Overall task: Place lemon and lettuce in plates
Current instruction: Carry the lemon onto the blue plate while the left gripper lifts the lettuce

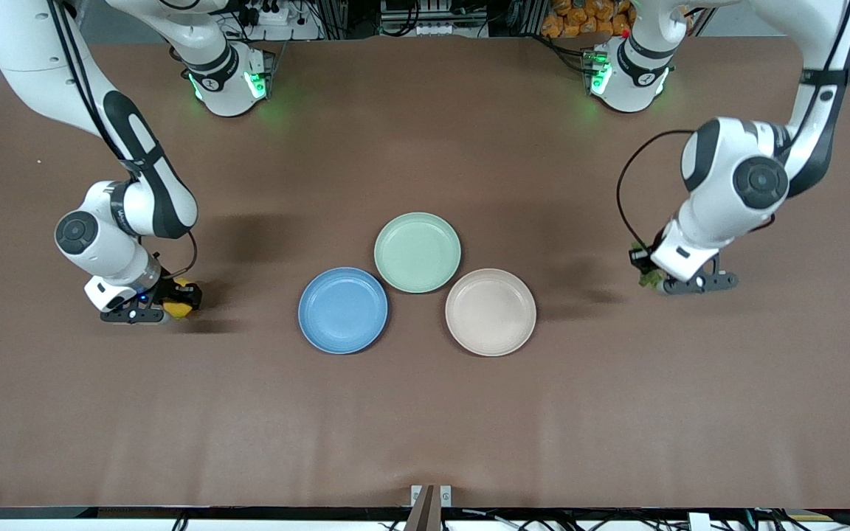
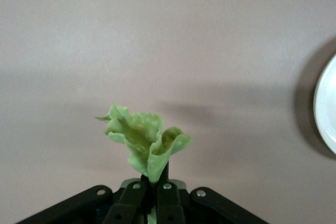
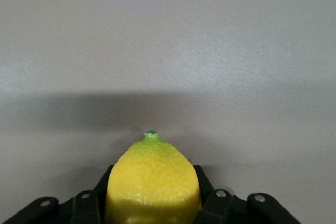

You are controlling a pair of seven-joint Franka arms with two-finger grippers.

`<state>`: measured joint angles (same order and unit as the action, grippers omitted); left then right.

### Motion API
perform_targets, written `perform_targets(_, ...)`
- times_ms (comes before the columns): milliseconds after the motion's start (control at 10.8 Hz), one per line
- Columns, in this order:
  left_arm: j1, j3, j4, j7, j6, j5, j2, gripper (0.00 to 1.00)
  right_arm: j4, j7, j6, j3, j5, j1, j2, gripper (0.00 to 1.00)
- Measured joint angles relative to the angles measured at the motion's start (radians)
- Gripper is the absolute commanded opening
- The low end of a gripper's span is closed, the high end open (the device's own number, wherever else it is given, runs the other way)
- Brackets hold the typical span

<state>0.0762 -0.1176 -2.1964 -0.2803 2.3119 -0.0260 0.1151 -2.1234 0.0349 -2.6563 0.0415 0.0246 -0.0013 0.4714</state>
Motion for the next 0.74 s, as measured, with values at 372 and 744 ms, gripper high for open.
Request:
perform_targets(372,0.0,-0.004,-0.068,0.0,0.0,0.001,-0.095,0.0,0.104,-0.159,0.087,-0.032,0.001,0.063,-0.008,0.39)
perform_targets(744,0.0,-0.009,0.066,0.0,-0.136,0.001,-0.106,0.0,0.182,-0.343,0.1,-0.04,0.004,0.191,-0.003,0.39)
